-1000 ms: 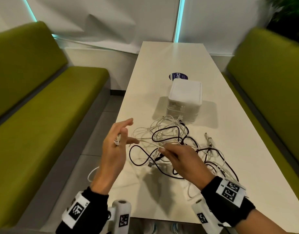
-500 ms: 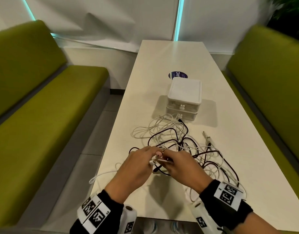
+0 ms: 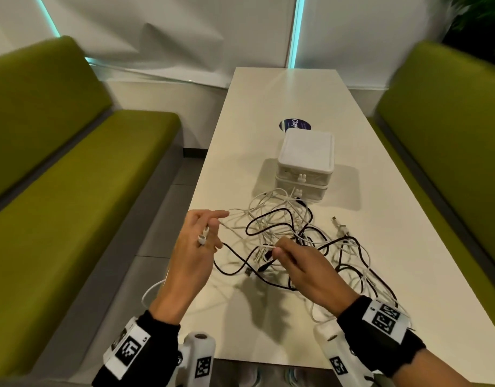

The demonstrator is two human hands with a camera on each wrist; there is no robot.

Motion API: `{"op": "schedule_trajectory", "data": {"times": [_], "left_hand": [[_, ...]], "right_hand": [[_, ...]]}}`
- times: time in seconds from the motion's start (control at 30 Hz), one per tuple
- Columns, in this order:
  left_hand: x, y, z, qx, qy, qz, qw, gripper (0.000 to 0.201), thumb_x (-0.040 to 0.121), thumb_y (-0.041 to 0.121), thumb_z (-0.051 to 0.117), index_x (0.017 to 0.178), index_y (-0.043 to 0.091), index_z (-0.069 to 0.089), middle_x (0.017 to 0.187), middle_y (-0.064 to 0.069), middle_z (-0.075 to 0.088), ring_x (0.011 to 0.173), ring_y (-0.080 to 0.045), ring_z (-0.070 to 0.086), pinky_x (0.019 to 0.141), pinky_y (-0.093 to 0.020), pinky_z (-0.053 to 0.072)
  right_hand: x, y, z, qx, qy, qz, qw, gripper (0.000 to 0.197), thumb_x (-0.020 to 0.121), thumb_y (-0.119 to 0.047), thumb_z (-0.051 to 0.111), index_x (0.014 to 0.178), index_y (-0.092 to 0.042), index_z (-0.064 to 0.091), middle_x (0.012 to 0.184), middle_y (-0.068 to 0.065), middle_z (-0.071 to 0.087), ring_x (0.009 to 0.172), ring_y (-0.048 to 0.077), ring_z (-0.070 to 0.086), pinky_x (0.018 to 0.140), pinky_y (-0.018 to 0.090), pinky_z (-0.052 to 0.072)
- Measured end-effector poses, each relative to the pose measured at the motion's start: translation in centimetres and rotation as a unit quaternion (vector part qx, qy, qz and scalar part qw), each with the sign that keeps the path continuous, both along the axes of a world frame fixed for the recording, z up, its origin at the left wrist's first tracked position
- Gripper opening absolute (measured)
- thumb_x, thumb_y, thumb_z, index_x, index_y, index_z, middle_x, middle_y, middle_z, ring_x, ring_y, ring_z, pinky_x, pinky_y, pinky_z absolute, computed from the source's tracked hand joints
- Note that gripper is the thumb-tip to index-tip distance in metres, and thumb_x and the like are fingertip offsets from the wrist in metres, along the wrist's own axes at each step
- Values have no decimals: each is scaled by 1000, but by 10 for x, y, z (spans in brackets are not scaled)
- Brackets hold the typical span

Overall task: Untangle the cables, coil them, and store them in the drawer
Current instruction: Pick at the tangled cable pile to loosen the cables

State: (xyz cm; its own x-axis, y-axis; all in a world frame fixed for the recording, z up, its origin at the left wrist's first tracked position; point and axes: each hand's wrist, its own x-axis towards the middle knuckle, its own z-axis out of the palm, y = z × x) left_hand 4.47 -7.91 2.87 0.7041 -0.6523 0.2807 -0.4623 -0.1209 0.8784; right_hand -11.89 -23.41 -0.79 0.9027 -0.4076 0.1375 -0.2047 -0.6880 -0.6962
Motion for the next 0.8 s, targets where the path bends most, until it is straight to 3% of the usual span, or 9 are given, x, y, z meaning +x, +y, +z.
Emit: {"op": "schedule_trajectory", "data": {"times": [0.1, 0.17, 0.27, 0.37, 0.47, 0.53, 0.6, 0.7, 0.8], "left_hand": [[-18, 1, 0, -56, -49, -79, 994, 32, 100, 40, 37, 117, 32, 64, 121, 15, 52, 64, -16, 65, 63, -21, 51], [-30, -4, -6, -15, -88, -149, 985, 32, 100, 21, 43, 125, 33, 59, 124, 17, 52, 67, -9, 64, 66, -18, 51], [-39, -13, -18, 146, -171, -164, 961, 53, 93, 6, 48, 132, 42, 47, 119, 18, 54, 82, -6, 62, 80, -32, 53], [-40, -15, -21, 268, -201, -125, 934, 40, 90, 10, 46, 118, 37, 54, 103, 4, 69, 95, -24, 62, 80, -37, 47], [-35, -11, -16, 307, -217, -112, 920, 30, 92, 12, 46, 108, 32, 61, 94, -2, 72, 93, -28, 61, 77, -37, 44], [-29, -6, -10, 250, -157, -118, 948, 20, 97, 24, 48, 92, 31, 66, 71, 7, 69, 72, -17, 60, 67, -32, 40], [-20, -1, -6, 154, -13, -116, 981, 30, 95, 39, 45, 76, 26, 65, 51, 8, 57, 49, -9, 47, 54, -24, 34], [-2, 1, 1, 12, 174, -64, 983, 32, 94, 29, 53, 77, 3, 62, 59, 5, 62, 44, -9, 42, 51, -19, 37], [6, 0, -2, -10, 218, -27, 976, 35, 103, 20, 42, 82, 3, 64, 58, 3, 55, 45, -11, 45, 52, -22, 41]], "right_hand": [[2, 1, -4, -20, 26, 19, 999, 17, 102, -28, 44, 90, -22, 53, 63, -17, 54, 61, 5, 51, 58, 21, 37], [5, 3, -4, -35, 37, 17, 999, 13, 102, -27, 46, 94, -23, 56, 65, -34, 54, 60, -5, 50, 57, 16, 35], [5, 7, 0, -57, -20, 11, 998, 10, 100, -28, 49, 92, -30, 55, 60, -24, 51, 56, -2, 47, 55, 16, 32], [2, 10, -4, -61, -35, 24, 997, 26, 98, -42, 45, 87, -24, 60, 68, -17, 53, 64, 2, 49, 60, 21, 39], [-3, 8, -11, -76, -16, 20, 997, 37, 94, -53, 43, 82, -22, 60, 73, -9, 55, 67, 7, 51, 61, 29, 42], [-6, 6, -13, -83, -1, 12, 996, 43, 93, -59, 41, 78, -22, 56, 71, -8, 54, 67, 8, 50, 63, 27, 41], [-6, 3, -12, -98, 6, 9, 995, 46, 93, -62, 39, 75, -23, 54, 69, -8, 54, 68, 7, 50, 70, 24, 40], [-5, -2, -10, -81, -10, -13, 997, 45, 95, -62, 37, 77, -24, 53, 71, -7, 55, 72, 7, 51, 78, 26, 40], [-2, -4, -6, -47, -21, -18, 999, 41, 99, -51, 39, 76, -20, 53, 60, -5, 49, 62, 11, 49, 62, 28, 37]]}}
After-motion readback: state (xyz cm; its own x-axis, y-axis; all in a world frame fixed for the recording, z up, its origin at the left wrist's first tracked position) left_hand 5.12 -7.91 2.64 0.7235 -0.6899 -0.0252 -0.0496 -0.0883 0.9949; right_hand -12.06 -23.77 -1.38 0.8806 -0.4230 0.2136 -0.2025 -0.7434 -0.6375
